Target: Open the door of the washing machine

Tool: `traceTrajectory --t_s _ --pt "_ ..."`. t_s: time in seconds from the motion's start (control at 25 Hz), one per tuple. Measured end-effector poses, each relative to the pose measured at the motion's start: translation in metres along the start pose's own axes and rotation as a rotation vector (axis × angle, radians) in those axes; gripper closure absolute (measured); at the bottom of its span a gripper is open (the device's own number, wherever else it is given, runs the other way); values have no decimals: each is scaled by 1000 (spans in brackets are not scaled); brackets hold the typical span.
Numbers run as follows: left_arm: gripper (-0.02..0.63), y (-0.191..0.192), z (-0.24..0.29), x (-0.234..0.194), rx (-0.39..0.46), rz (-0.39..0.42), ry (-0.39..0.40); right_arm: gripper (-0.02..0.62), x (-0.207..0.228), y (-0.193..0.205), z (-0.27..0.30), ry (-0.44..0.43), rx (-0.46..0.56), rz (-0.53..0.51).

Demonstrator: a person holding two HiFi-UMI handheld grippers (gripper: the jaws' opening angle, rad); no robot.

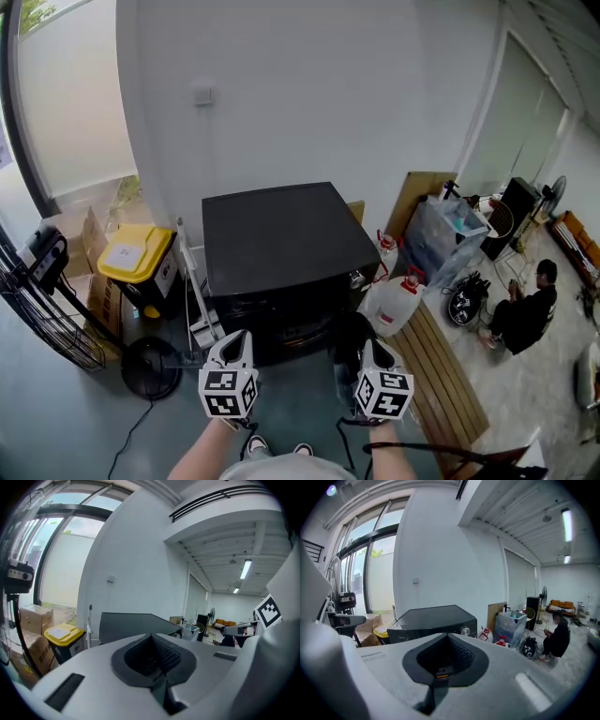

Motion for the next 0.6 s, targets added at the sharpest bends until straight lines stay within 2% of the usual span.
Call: traceTrajectory --t_s 0.6 --pt "601 5 1 7 -6 -8 8 591 2 0 -13 13 -2 6"
Point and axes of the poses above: the fingertips, and each gripper's own axes: z forward along the fingers, x to its right, y out of its underside, the point moved 1 cm from there along -z, backward along the fingers, and after that the axes turned 10 degrees about -x, right-handed, at the moved point
